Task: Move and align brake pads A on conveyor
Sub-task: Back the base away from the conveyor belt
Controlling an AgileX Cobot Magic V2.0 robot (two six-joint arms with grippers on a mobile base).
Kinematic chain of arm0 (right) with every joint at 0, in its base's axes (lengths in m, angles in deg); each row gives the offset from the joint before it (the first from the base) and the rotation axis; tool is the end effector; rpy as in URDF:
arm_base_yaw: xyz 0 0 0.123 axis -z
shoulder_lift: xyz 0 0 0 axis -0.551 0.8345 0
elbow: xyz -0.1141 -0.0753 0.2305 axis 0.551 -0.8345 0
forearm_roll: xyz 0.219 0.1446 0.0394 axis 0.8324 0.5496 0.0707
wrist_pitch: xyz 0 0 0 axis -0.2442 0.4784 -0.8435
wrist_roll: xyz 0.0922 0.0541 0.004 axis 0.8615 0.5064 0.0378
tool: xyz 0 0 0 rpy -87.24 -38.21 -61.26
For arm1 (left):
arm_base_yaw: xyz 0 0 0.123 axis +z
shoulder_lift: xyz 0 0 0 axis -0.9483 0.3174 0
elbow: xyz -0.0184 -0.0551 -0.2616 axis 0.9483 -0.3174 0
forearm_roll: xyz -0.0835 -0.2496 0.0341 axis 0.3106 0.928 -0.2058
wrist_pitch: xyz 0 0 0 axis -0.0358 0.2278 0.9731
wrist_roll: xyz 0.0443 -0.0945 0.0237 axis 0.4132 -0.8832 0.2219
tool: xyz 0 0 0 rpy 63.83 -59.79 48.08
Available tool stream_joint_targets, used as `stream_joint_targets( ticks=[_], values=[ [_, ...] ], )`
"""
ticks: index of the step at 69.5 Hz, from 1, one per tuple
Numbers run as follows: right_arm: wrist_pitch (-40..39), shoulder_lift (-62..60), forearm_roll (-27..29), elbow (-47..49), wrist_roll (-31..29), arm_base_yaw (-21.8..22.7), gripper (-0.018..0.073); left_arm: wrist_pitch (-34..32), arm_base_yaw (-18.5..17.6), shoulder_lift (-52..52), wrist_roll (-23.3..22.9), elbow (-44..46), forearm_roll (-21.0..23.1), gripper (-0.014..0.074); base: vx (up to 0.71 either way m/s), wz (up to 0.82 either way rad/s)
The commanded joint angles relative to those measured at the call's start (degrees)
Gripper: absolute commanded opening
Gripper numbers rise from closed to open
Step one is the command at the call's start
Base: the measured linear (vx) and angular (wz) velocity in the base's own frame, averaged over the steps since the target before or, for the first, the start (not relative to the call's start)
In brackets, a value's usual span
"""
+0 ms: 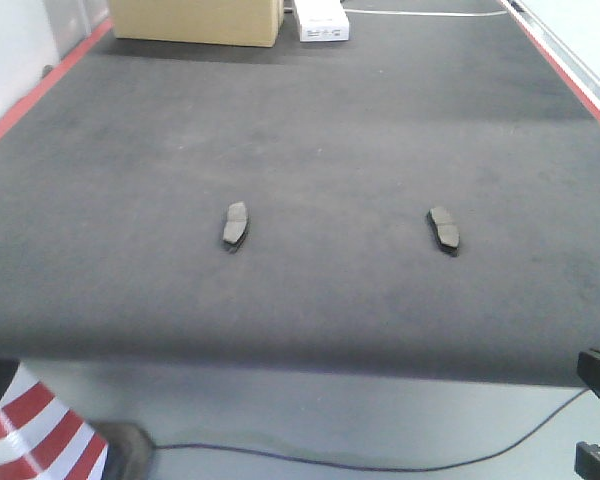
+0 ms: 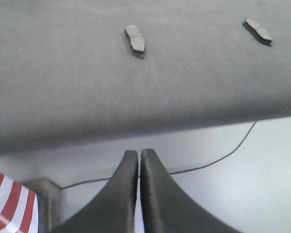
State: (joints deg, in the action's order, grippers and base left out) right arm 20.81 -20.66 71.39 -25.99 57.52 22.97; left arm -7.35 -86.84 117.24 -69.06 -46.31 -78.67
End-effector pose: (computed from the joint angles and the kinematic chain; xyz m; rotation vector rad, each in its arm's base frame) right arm 0.1477 0.0379 0.2602 -0.2571 1.9946 0.2069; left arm 0.1413 -0.0448 0.2819 0.1810 2.1080 -0.2915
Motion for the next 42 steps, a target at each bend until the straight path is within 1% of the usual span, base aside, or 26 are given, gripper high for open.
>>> stream_joint_targets(
  ticks=[1,26,34,42],
  values=[
    [-3.7,0.2,0.2,1.7,-0.4,0.3,-0.0006,-3.8,-0.4,0.3,-0.2,1.4,0.3,-0.0006,-0.21,0.10],
    [-3.7,0.2,0.2,1.7,-0.4,0.3,-0.0006,-3.8,-0.4,0.3,-0.2,1.4,0.3,-0.0006,-0.22,0.01],
    [-3.7,0.2,0.2,1.7,-0.4,0.3,-0.0006,-3.8,-0.3,0.2,-0.2,1.4,0.3,-0.0006,-0.19,-0.20],
    [-3.7,0.2,0.2,1.7,-0.4,0.3,-0.0006,-3.8,-0.3,0.2,-0.2,1.4,0.3,-0.0006,-0.16,-0.41]
  ],
)
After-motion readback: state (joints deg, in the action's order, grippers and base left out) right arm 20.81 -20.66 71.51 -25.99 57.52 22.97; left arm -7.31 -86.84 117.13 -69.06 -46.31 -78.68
